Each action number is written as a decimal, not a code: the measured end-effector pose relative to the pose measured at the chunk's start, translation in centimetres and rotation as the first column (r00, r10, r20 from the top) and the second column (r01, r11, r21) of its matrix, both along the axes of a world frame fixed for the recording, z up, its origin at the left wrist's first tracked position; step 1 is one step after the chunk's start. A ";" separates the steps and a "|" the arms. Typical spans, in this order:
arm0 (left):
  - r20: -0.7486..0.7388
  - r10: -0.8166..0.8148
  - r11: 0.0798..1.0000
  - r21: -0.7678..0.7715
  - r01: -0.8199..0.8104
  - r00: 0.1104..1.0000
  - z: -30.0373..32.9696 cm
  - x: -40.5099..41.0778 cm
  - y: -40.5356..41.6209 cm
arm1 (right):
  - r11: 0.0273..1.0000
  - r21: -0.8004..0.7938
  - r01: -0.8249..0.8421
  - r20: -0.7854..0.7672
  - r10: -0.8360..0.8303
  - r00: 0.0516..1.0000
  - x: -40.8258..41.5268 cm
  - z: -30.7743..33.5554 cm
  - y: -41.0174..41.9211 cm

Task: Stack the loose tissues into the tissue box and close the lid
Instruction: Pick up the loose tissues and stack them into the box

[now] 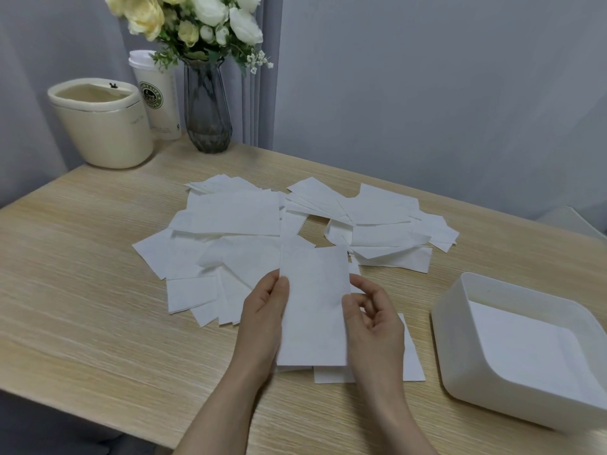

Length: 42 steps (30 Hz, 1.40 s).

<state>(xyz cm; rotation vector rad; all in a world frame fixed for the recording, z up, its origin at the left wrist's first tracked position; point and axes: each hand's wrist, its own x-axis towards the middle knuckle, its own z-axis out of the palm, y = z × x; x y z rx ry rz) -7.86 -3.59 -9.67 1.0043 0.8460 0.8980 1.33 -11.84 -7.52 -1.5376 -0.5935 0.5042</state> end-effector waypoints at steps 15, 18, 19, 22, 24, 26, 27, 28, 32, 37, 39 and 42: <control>0.008 -0.059 0.998 0.034 0.059 0.998 -0.5 0.0 0.0 | 0.999 -0.043 -0.009 -0.004 0.009 1.000 0.5 -0.7 0.2; -0.001 -0.086 0.994 0.064 0.086 0.996 -0.6 0.0 -0.1 | 0.999 -0.051 -0.018 -0.012 0.017 1.000 0.6 -0.8 0.2; -0.002 -0.087 0.994 0.069 0.087 0.996 -0.7 0.0 0.0 | 0.999 -0.049 -0.015 -0.010 0.014 1.000 0.6 -0.8 0.1; 0.008 -0.070 0.996 0.064 0.069 0.998 -0.7 0.0 0.0 | 0.999 -0.049 -0.003 0.007 0.004 1.000 0.7 -0.8 -0.1; 0.013 -0.065 0.996 0.061 0.064 0.998 -0.8 0.0 0.0 | 0.998 -0.055 -0.003 0.015 0.004 1.000 0.6 -0.8 -0.2; 0.013 -0.061 0.996 0.071 0.060 0.998 -0.9 -0.1 0.0 | 0.998 -0.067 -0.019 0.016 0.021 1.000 0.5 -0.7 -0.2; 0.013 -0.059 0.995 0.080 0.058 0.998 -1.0 -0.1 0.0 | 0.997 -0.073 -0.026 0.022 0.028 0.999 0.4 -0.7 -0.3; 0.011 -0.057 0.994 0.089 0.056 0.998 -1.0 -0.1 0.0 | 0.997 -0.078 -0.028 0.039 0.031 0.999 0.3 -0.6 -0.3; 0.029 -0.061 0.994 0.095 0.058 0.998 -0.8 -0.1 0.0 | 0.995 -0.097 -0.036 0.090 0.045 0.995 0.2 -0.6 -0.4; 0.019 -0.092 0.991 0.096 0.090 0.996 -0.9 0.0 -0.1 | 0.983 -0.093 -0.157 -0.090 0.149 0.985 0.5 -0.6 -0.3; -0.013 -0.124 0.985 0.123 0.124 0.992 -1.1 0.0 -0.2 | 0.981 -0.091 -0.170 -0.070 0.164 0.984 0.4 -0.7 -0.3; -0.054 -0.159 0.976 0.139 0.165 0.986 -1.1 0.1 -0.5 | 0.974 -0.120 -0.190 -0.015 0.190 0.982 0.3 -0.7 -0.3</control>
